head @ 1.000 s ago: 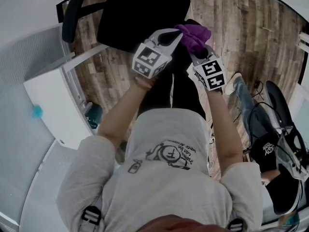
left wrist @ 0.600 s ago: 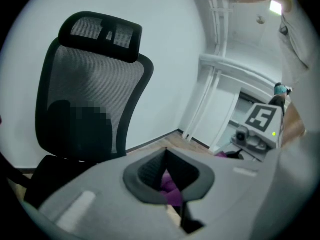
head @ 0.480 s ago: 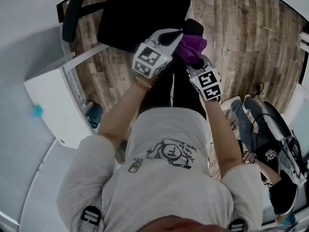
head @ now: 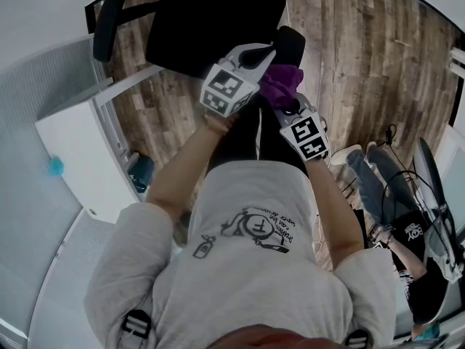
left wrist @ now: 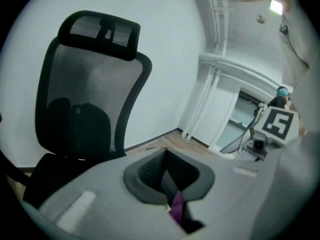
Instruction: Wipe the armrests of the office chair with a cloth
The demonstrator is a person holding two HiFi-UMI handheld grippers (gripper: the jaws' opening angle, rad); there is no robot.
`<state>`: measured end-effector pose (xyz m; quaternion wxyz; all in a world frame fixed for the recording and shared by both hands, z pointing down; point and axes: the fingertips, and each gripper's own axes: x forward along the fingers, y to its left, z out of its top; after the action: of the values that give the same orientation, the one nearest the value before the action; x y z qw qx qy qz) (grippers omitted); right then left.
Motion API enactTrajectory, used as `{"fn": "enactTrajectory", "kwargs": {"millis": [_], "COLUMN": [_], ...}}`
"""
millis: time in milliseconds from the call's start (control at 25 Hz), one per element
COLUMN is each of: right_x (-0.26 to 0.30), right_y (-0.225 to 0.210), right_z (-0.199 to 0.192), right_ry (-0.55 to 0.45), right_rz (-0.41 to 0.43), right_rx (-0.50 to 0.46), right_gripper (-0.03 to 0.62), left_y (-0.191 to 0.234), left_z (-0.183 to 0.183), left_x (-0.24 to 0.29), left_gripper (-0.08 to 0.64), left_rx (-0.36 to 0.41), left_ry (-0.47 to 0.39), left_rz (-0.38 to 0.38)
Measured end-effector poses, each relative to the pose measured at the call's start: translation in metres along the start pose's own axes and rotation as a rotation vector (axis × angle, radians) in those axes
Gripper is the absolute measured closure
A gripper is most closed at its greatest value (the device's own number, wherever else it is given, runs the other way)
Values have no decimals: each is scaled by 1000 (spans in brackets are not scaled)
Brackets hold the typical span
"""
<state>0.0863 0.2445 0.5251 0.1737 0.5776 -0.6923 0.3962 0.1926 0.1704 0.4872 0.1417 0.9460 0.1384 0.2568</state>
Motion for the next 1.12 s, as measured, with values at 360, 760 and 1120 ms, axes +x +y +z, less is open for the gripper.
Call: {"fn": "enactTrajectory", "kwargs": {"millis": [360, 760, 1120], "right_x": [-2, 0, 3], "right_y": [35, 37, 25], "right_z": [-19, -21, -8], "right_ry": [32, 36, -12], "right_rz": [53, 62, 20], "right_rx": [-20, -18, 24], "right_gripper": [565, 565, 565], "left_y": [0, 1, 0], "left_z": [-1, -5, -10], "left_x": [-2, -3, -20], "left_gripper": [558, 558, 558], "left_rx": [1, -6, -9], "left_ry": [0, 3, -2], "left_rz": [3, 3, 7]}}
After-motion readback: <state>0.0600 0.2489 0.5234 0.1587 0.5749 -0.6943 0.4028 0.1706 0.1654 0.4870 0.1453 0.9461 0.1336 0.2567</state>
